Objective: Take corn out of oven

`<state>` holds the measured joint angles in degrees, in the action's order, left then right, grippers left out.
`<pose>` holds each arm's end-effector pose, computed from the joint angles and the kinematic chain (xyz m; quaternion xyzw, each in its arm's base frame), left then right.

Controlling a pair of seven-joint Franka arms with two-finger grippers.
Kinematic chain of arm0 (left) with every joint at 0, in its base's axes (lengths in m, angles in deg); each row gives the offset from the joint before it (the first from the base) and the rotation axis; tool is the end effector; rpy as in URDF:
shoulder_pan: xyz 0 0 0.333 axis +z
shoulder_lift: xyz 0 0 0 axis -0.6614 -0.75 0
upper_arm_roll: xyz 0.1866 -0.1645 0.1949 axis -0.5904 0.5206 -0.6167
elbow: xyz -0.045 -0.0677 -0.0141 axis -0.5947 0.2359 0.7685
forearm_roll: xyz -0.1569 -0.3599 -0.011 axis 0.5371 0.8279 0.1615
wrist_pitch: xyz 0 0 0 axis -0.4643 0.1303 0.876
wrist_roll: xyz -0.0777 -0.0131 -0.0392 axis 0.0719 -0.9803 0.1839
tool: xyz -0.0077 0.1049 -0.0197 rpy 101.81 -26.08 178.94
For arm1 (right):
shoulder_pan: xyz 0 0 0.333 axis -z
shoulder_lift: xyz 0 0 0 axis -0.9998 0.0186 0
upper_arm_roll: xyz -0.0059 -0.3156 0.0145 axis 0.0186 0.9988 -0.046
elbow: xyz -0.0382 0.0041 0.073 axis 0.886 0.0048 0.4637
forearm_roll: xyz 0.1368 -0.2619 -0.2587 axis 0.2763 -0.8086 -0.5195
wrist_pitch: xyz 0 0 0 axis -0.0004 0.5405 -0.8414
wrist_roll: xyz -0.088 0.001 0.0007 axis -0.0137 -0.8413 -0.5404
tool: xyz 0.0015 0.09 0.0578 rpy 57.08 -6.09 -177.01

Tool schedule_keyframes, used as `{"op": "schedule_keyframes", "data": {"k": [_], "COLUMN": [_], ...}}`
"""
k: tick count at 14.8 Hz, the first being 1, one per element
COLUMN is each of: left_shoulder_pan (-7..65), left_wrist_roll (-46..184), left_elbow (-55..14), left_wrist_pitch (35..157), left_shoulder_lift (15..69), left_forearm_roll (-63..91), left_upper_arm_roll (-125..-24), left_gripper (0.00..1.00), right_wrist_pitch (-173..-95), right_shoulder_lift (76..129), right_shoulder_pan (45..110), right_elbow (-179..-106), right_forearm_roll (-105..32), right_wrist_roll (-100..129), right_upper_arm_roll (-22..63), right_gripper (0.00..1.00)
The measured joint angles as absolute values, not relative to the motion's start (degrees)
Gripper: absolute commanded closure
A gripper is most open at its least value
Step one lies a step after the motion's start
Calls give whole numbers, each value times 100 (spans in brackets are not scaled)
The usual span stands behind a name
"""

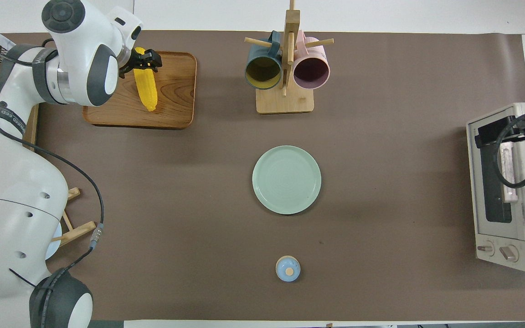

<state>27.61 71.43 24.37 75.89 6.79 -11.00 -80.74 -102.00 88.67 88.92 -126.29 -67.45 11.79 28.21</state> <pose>0.7574 -0.1553 0.3508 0.9959 0.0557 0.0715 0.0018 0.5528 -0.0057 0.6258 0.9987 0.0395 -0.0311 0.0010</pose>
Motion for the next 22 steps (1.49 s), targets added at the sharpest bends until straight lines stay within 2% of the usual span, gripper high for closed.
{"op": "schedule_keyframes", "data": {"k": [3, 8, 14, 19, 22], "left_shoulder_pan": [2754, 2758, 2757, 2833, 3193], "left_wrist_roll": [7143, 7142, 7138, 7134, 7134], "left_elbow": [2289, 1628, 1232, -67, -556], "left_wrist_pitch": [7018, 5638, 4030, 3837, 4047], "left_shoulder_lift": [1240, 2746, 4138, 5387, 5611], "left_forearm_roll": [-1098, -1096, -1095, -1095, -1060], "left_upper_arm_roll": [-8045, -8047, -8049, -7947, -7522], "left_gripper": [0, 0, 0, 0, 0], "right_wrist_pitch": [-10202, -10199, -10198, -10198, -10202], "right_shoulder_lift": [8864, 8749, 8680, 8680, 8680], "right_shoulder_pan": [8891, 8891, 8939, 8994, 8996], "right_elbow": [-12636, -12787, -12912, -12928, -12928], "right_forearm_roll": [-6745, -6745, -6745, -6745, -6745], "right_wrist_roll": [942, 802, 782, 782, 778], "right_upper_arm_roll": [2843, 2877, 3070, 3092, 3093], "right_gripper": [0, 0, 0, 0, 0]}}
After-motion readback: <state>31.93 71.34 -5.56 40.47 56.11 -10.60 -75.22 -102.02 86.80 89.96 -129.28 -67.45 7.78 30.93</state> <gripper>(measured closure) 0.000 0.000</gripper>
